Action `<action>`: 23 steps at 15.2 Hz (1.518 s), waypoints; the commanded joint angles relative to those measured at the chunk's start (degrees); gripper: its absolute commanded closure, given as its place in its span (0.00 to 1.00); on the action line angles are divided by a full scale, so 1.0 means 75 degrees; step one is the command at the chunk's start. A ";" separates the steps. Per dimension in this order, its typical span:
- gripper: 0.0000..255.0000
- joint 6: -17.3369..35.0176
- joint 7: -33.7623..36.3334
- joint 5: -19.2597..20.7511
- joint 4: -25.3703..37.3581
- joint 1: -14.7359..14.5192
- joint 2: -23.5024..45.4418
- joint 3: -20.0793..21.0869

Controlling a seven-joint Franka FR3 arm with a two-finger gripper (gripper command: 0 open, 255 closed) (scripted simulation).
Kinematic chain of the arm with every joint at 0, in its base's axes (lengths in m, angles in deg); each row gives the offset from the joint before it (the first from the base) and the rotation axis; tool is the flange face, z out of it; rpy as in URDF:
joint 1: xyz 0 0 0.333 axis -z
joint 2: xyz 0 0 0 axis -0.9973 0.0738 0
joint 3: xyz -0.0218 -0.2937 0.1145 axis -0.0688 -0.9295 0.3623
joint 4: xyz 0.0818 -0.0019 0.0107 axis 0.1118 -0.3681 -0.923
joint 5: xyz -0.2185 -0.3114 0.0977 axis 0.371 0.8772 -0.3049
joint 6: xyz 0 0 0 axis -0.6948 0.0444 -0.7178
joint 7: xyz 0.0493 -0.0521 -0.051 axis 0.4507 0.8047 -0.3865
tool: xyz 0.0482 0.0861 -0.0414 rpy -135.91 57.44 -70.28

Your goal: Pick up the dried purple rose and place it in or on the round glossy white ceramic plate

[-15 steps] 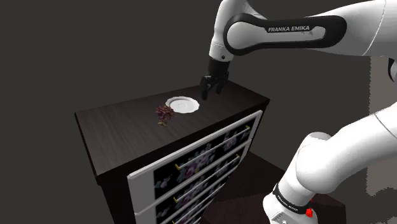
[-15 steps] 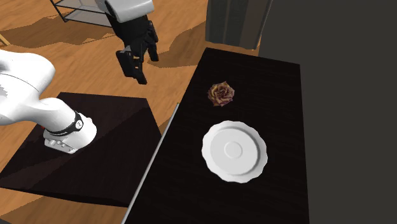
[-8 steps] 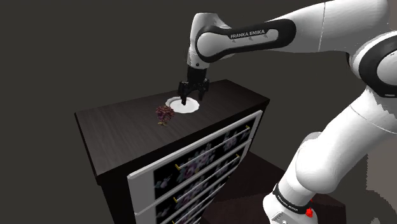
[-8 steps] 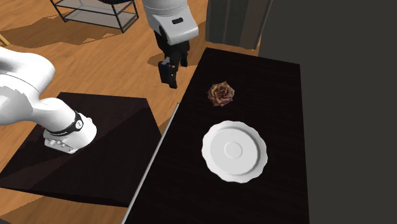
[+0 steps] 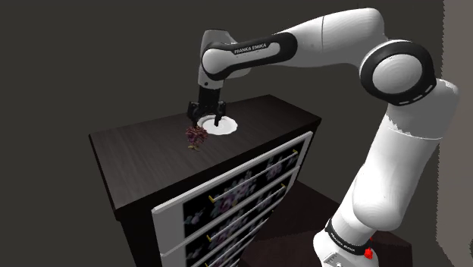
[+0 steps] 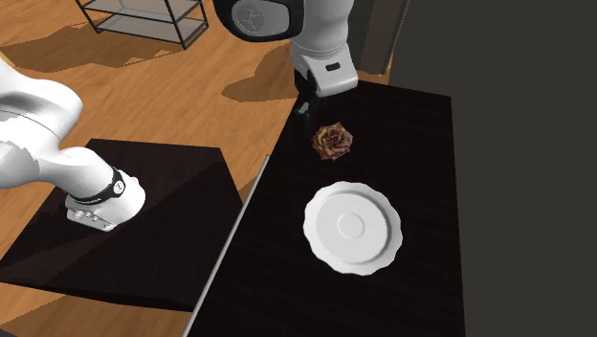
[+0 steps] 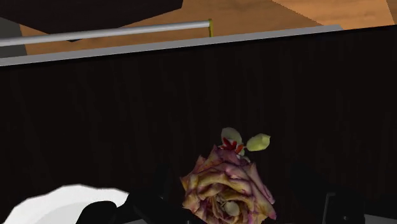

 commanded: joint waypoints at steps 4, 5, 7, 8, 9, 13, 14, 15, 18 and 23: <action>0.00 0.0342 0.0171 -0.0051 0.0069 -0.0049 0.0438 0.0027; 0.00 0.0438 0.0171 -0.0051 0.0002 -0.0055 0.0466 0.0031; 0.00 0.0627 0.0171 -0.0051 -0.0126 -0.0067 0.0527 0.0037; 0.00 0.0776 0.0172 -0.0050 -0.0222 -0.0077 0.0579 0.0043; 0.00 0.0776 0.0172 -0.0050 -0.0223 -0.0077 0.0578 0.0043; 0.00 0.0776 0.0172 -0.0050 -0.0222 -0.0077 0.0579 0.0043; 0.00 0.0776 0.0172 -0.0050 -0.0222 -0.0077 0.0579 0.0043; 0.00 0.0774 0.0172 -0.0050 -0.0221 -0.0077 0.0578 0.0043; 1.00 0.0776 0.0172 -0.0050 -0.0222 -0.0077 0.0579 0.0043; 1.00 0.0778 0.0171 -0.0051 -0.0227 -0.0076 0.0576 0.0043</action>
